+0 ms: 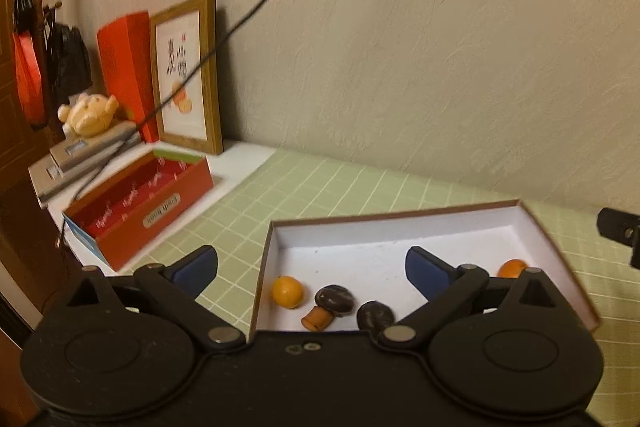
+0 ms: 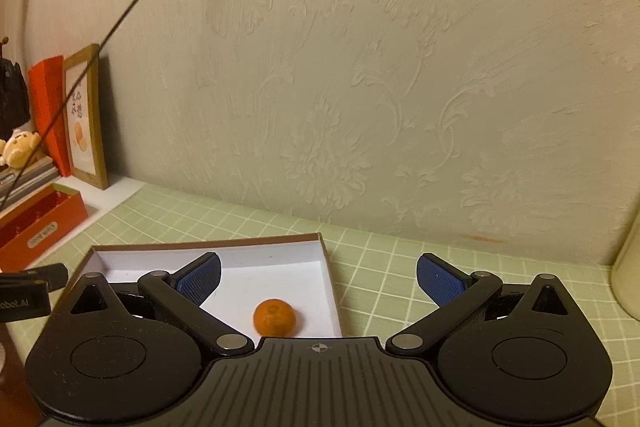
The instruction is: Organize fruits
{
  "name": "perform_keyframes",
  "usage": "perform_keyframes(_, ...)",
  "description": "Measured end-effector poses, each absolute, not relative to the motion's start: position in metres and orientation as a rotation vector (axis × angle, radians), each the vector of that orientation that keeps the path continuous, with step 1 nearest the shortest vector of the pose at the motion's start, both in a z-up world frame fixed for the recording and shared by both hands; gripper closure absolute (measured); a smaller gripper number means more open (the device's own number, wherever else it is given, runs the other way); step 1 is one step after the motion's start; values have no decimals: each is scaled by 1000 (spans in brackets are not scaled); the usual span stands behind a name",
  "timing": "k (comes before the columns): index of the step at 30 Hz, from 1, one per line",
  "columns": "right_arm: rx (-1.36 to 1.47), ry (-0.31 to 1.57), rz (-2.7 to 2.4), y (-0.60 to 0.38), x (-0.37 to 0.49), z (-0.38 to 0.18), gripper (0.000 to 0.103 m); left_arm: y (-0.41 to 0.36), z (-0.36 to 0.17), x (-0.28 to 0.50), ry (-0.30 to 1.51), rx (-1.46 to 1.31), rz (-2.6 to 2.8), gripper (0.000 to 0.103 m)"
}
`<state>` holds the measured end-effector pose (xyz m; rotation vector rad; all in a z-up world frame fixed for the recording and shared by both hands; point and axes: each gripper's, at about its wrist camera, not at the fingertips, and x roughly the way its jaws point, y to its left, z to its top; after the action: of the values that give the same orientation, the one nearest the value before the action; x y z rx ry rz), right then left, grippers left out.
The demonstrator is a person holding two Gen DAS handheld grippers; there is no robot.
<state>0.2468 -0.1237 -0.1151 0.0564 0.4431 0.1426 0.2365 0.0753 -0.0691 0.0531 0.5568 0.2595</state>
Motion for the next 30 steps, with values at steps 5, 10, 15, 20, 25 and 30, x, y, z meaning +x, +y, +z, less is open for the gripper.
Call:
perform_keyframes(5, 69, 420, 144, -135, 213, -87, 0, 64, -39, 209, 538, 58, 247, 6)
perform_keyframes(10, 62, 425, 143, -145, 173, -61, 0, 52, -17, 178, 552, 54, 221, 6)
perform_keyframes(15, 47, 419, 117, -152, 126, -42, 0, 39, 4, 141, 545, 51, 176, 6)
perform_keyframes(20, 91, 410, 106, -162, 79, -32, 0, 25, 19, 102, 544, 56, 130, 6)
perform_keyframes(25, 162, 399, 81, -176, 40, -23, 0, 15, 25, 69, 534, 63, 111, 6)
perform_keyframes(30, 173, 381, 66, -183, 12, -18, 0, 6, 25, 43, 521, 59, 94, 6)
